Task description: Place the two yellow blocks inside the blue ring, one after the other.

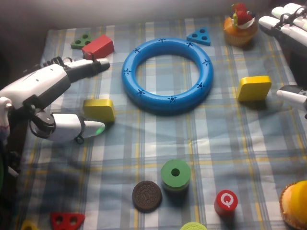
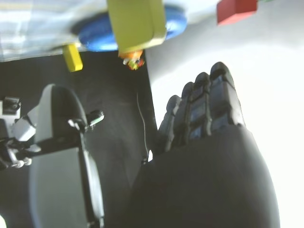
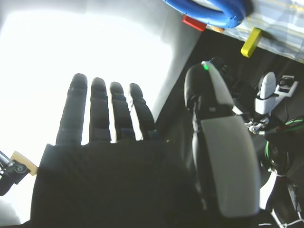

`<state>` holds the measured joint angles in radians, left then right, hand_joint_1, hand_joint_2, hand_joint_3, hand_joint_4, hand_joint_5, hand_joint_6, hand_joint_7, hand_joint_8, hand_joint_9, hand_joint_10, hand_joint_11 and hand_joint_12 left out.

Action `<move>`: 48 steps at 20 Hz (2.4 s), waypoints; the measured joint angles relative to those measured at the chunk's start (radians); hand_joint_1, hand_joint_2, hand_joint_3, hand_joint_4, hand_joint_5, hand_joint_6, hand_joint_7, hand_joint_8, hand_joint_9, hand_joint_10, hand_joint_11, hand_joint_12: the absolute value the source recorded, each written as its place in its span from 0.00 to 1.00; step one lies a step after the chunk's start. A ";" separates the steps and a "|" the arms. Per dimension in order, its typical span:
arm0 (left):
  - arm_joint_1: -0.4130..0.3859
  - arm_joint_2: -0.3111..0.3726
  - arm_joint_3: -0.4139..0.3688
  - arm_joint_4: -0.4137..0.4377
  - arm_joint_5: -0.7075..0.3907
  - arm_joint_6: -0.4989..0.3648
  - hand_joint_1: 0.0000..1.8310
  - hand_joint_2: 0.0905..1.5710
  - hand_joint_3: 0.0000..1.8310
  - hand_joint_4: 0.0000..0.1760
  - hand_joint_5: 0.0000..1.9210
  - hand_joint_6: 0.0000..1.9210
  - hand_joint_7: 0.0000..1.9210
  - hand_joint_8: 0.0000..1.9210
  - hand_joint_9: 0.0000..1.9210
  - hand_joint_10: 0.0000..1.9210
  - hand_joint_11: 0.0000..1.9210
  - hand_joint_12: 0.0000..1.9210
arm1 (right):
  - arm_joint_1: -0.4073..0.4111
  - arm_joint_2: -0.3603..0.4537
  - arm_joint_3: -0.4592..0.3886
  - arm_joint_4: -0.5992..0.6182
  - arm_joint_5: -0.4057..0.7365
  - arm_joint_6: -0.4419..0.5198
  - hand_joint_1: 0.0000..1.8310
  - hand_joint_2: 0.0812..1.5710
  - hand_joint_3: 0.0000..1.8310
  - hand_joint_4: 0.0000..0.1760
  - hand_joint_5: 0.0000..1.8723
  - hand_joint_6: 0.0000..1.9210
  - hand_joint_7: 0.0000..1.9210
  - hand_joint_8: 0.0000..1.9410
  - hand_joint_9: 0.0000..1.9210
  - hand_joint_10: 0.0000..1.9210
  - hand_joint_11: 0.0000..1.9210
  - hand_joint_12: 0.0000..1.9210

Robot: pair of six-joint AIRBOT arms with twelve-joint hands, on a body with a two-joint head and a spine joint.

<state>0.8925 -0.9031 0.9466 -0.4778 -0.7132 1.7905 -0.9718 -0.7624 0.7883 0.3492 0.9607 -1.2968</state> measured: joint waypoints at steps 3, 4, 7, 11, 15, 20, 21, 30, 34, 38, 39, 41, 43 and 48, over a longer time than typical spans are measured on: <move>-0.011 -0.028 0.031 -0.065 0.034 0.064 0.62 0.65 0.00 0.13 0.29 0.02 0.30 0.01 0.17 0.02 0.00 0.21 | 0.000 0.000 0.001 -0.001 0.000 0.003 0.30 0.81 0.00 0.00 0.00 0.00 0.00 0.00 0.00 0.00 0.00 0.28; -0.011 -0.033 0.042 -0.080 0.043 0.071 0.61 0.66 0.00 0.11 0.30 0.01 0.32 0.01 0.18 0.03 0.00 0.23 | 0.000 0.000 0.002 -0.001 0.000 0.004 0.30 0.81 0.00 0.00 0.00 0.00 0.00 0.00 0.00 0.00 0.00 0.24; -0.014 -0.056 0.068 -0.123 0.066 0.098 0.67 0.69 0.00 0.00 0.45 0.36 0.49 0.50 0.26 0.42 0.00 0.68 | 0.000 -0.001 0.002 -0.002 0.000 0.010 0.31 0.81 0.00 0.00 0.00 0.00 0.00 0.00 0.00 0.00 0.00 0.11; -0.028 -0.058 0.059 -0.113 0.070 0.080 0.64 0.68 0.00 0.00 0.53 0.48 0.50 0.97 0.33 0.99 0.00 1.00 | -0.006 -0.001 0.002 0.005 0.000 0.010 0.33 0.81 0.00 0.00 0.00 0.00 0.00 0.00 0.00 0.00 0.00 0.11; -0.042 -0.009 0.012 -0.012 -0.002 -0.012 0.64 0.68 0.00 0.00 0.52 0.49 0.50 0.85 0.27 0.98 0.00 1.00 | -0.006 -0.001 0.002 0.006 0.000 0.010 0.33 0.81 0.00 0.00 0.00 0.00 0.00 0.00 0.00 0.00 0.00 0.22; -0.118 -0.004 0.021 0.049 -0.082 -0.039 0.64 0.69 0.00 0.00 0.51 0.49 0.52 0.76 0.28 0.96 0.00 1.00 | -0.006 -0.001 0.002 0.006 0.000 0.013 0.32 0.81 0.00 0.00 0.00 0.00 0.00 0.00 0.00 0.00 0.00 0.27; -0.156 -0.041 0.055 0.047 -0.064 -0.039 0.63 0.70 0.00 0.00 0.50 0.53 0.49 0.82 0.29 0.97 0.00 1.00 | -0.006 -0.001 0.002 0.006 0.000 0.013 0.34 0.81 0.00 0.00 0.00 0.00 0.00 0.00 0.00 0.00 0.00 0.26; -0.362 -0.329 0.355 -0.064 0.261 0.076 0.69 0.70 0.00 0.00 0.52 0.38 0.51 0.67 0.28 0.83 0.00 1.00 | -0.006 -0.020 0.028 -0.010 0.000 0.031 0.31 0.82 0.00 0.00 0.00 0.00 0.00 0.00 0.00 0.00 0.00 0.31; -0.362 -0.417 0.468 -0.204 0.367 0.173 0.55 0.67 0.00 0.25 0.25 0.23 0.33 0.18 0.15 0.37 0.00 0.63 | 0.005 -0.051 0.050 -0.023 -0.020 0.038 0.28 0.83 0.00 0.00 0.00 0.00 0.00 0.00 0.02 0.01 0.00 0.51; -0.362 -0.418 0.449 -0.211 0.373 0.184 0.32 0.73 0.01 0.70 0.01 0.01 0.01 0.00 0.00 0.02 0.00 0.04 | 0.038 -0.074 0.079 -0.026 -0.054 0.039 0.31 0.82 0.00 0.00 0.00 0.00 0.00 0.00 0.03 0.02 0.00 0.58; -0.360 -0.406 0.429 -0.202 0.367 0.174 0.25 0.77 0.02 0.63 0.00 0.00 0.00 0.00 0.00 0.00 0.00 0.01 | 0.046 -0.082 0.090 -0.026 -0.067 0.039 0.32 0.81 0.00 0.00 0.00 0.00 0.00 0.00 0.03 0.02 0.00 0.57; -0.347 -0.363 0.369 -0.111 0.326 0.083 0.08 0.91 0.02 0.52 0.00 0.00 0.00 0.00 0.00 0.00 0.00 0.00 | 0.056 -0.102 0.111 -0.010 -0.104 0.039 0.34 0.81 0.00 0.00 0.00 0.00 0.02 0.00 0.06 0.05 0.00 0.72; -0.322 -0.311 0.315 -0.018 0.263 -0.043 0.07 0.93 0.01 0.45 0.00 0.00 0.00 0.00 0.00 0.00 0.00 0.00 | 0.056 -0.119 0.130 0.016 -0.133 0.039 0.37 0.81 0.00 0.00 0.00 0.00 0.04 0.01 0.05 0.06 0.00 0.68; -0.245 -0.152 0.146 0.103 0.043 -0.144 0.17 0.93 0.00 0.47 0.00 0.00 0.00 0.00 0.00 0.00 0.00 0.00 | 0.074 -0.158 0.180 0.062 -0.196 0.039 0.40 0.80 0.00 0.00 0.03 0.01 0.08 0.01 0.08 0.09 0.00 0.71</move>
<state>0.6479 -1.0550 1.0927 -0.3744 -0.6704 1.6466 -0.8982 -0.9203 0.9684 0.4110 0.7643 -1.2575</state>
